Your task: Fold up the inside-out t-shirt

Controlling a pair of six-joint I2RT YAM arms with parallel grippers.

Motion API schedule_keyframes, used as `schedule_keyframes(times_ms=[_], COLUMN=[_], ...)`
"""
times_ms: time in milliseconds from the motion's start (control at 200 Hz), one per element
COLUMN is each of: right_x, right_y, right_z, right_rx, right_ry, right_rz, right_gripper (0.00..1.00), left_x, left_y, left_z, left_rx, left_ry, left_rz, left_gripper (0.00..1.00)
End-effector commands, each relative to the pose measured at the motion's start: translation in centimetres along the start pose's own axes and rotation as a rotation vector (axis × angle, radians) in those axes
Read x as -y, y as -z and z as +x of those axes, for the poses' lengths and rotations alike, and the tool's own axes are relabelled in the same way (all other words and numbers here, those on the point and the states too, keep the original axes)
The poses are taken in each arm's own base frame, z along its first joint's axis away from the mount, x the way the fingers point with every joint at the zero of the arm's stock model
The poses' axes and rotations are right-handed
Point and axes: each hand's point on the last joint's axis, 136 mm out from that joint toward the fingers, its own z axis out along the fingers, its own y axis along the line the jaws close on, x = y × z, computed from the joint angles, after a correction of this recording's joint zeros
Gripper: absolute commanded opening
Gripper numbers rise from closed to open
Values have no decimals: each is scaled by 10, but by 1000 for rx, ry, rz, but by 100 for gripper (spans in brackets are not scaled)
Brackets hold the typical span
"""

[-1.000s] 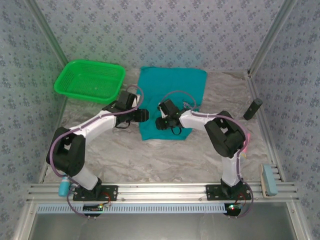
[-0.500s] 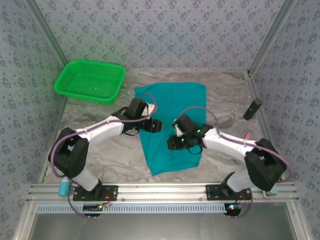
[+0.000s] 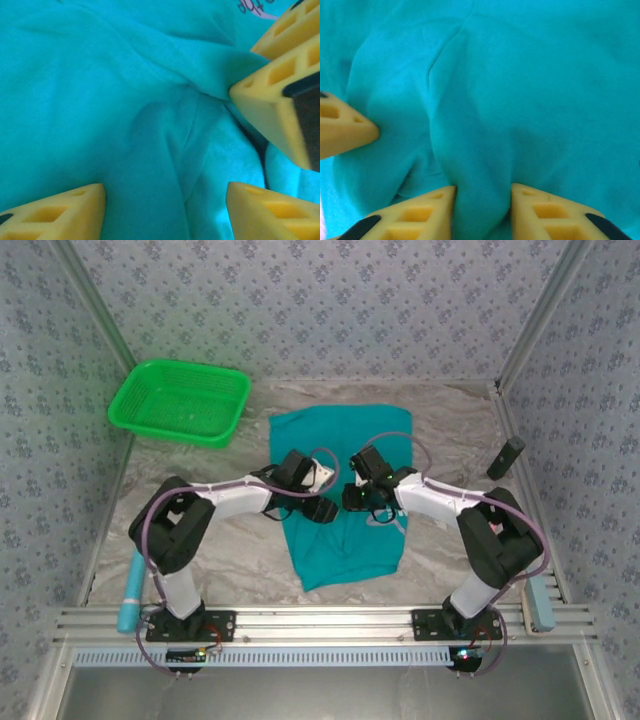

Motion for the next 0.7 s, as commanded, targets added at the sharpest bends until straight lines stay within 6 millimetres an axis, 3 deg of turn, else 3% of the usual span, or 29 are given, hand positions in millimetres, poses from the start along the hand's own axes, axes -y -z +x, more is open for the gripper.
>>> schedule_keyframes(times_ms=[0, 100, 165, 205, 250, 365, 555, 635, 695], right_x=[19, 47, 62, 64, 58, 16, -51, -59, -34], right_y=[17, 28, 25, 23, 22, 33, 92, 105, 91], right_z=[0, 6, 12, 13, 15, 19, 29, 28, 15], right_rx=[46, 60, 46, 43, 38, 41, 51, 79, 106], right_ry=[-19, -53, -72, -64, -23, 86, 286, 332, 279], right_rz=[75, 160, 186, 172, 125, -123, -569, -621, -458], right_gripper=[18, 17, 15, 14, 9, 5, 7, 7, 5], left_x=[5, 8, 23, 34, 47, 80, 108, 108, 97], left_y=[-4, -2, 7, 15, 26, 57, 92, 92, 86], left_z=[-23, -29, -31, -32, -32, -26, -5, 2, 4], left_rx=[53, 70, 86, 92, 101, 133, 148, 126, 115], left_ry=[-77, -106, -140, -148, -149, -156, -159, -145, -117], left_rz=[7, 20, 87, 135, 191, 322, 471, 484, 451], left_gripper=[51, 22, 5, 0, 0, 0, 0, 0, 0])
